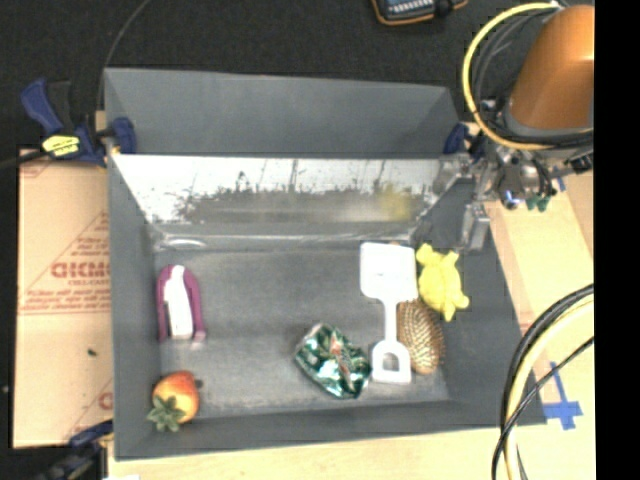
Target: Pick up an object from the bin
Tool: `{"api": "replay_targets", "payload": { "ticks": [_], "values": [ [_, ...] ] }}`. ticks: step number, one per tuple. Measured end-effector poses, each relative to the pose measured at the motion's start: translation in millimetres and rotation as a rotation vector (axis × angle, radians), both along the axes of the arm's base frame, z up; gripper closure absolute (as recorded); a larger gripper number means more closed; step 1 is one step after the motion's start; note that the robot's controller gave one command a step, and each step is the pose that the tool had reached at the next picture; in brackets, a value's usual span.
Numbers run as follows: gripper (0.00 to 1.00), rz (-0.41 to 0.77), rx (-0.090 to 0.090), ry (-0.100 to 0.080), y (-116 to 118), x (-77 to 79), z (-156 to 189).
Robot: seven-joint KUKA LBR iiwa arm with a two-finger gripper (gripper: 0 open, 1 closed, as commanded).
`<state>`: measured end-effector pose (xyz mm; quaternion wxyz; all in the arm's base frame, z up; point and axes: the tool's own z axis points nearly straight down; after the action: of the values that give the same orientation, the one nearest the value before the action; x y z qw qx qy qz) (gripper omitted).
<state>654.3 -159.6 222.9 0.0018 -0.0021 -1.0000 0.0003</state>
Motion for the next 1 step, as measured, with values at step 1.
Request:
{"api": "replay_targets", "payload": {
  "ticks": [1],
  "values": [
    [0.00,0.004,-0.002,-0.008,0.8,1.7,5.2]
  ]
}}
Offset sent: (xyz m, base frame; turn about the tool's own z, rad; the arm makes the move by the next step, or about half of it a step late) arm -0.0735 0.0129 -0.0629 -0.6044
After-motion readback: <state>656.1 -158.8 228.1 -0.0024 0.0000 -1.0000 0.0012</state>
